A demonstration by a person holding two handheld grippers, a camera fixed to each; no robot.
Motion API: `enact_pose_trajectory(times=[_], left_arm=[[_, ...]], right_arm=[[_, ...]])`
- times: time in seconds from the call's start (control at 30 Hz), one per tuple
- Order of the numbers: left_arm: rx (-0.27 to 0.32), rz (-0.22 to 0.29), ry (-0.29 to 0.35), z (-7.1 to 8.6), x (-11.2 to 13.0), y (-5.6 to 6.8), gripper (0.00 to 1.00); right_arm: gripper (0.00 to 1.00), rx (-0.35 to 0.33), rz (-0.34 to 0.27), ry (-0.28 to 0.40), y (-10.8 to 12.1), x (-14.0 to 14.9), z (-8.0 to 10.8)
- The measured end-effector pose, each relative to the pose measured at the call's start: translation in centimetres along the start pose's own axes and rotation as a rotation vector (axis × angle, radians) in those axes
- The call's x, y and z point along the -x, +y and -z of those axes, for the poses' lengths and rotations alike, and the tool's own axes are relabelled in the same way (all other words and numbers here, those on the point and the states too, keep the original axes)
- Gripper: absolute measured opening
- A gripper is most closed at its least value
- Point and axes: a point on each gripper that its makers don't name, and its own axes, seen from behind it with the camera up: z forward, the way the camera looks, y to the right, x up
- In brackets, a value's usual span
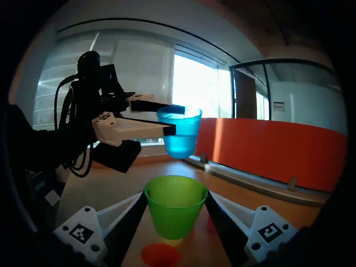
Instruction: Pour water
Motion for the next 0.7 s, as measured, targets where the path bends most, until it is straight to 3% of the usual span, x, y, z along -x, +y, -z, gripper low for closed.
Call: enact_pose_trajectory(times=[0.7], left_arm=[[-0.023, -0.157, -0.014, -0.18, -0.35, 0.59, 0.88]], right_arm=[[0.92, -0.021, 0.004, 0.002, -0.58, -0.04, -0.56]])
